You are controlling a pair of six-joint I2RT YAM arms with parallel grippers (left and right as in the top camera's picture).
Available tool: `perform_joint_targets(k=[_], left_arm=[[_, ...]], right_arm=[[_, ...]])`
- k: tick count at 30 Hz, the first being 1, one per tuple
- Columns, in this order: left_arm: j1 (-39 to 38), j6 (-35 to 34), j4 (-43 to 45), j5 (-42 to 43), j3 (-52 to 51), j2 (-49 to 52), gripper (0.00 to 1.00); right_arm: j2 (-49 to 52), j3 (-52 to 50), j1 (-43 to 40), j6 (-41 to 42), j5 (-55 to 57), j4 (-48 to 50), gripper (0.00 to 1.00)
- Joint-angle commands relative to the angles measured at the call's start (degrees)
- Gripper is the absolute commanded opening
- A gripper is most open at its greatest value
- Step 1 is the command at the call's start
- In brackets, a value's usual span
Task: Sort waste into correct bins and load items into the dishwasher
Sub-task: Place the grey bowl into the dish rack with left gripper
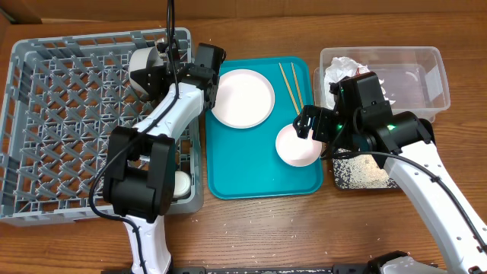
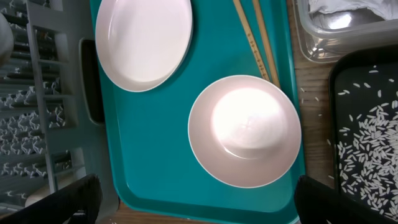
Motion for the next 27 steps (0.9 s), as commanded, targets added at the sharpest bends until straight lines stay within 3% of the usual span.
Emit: perform_joint_targets(k=[1,9,15,22,27], left_arm=[[-1.6,-1.0,-4.3,3.0,-0.3,1.9,0.04],[-3.4,-1.0,-8.7,17.7,-0.3,1.9,0.06],[-3.5,-0.6,-10.1,29.7,-0.3,1.9,0.54],[-3.8,0.1,-13.3,46.4,1.0,1.7,0.66],[-3.8,0.1,-20.6,54.6,8.1,1.6,0.75]], right_arm=[[-0.5,0.7,-0.1,-0.2,0.6,0.3,1.00],[-0.5,0.7,-0.1,-0.2,0.6,0.3,1.00],[-0.5,0.7,-0.1,-0.2,0.6,0.3,1.00],[-0.5,0.7,-0.1,-0.2,0.6,0.3,1.00],[-0.5,0.7,-0.1,-0.2,0.6,0.3,1.00]])
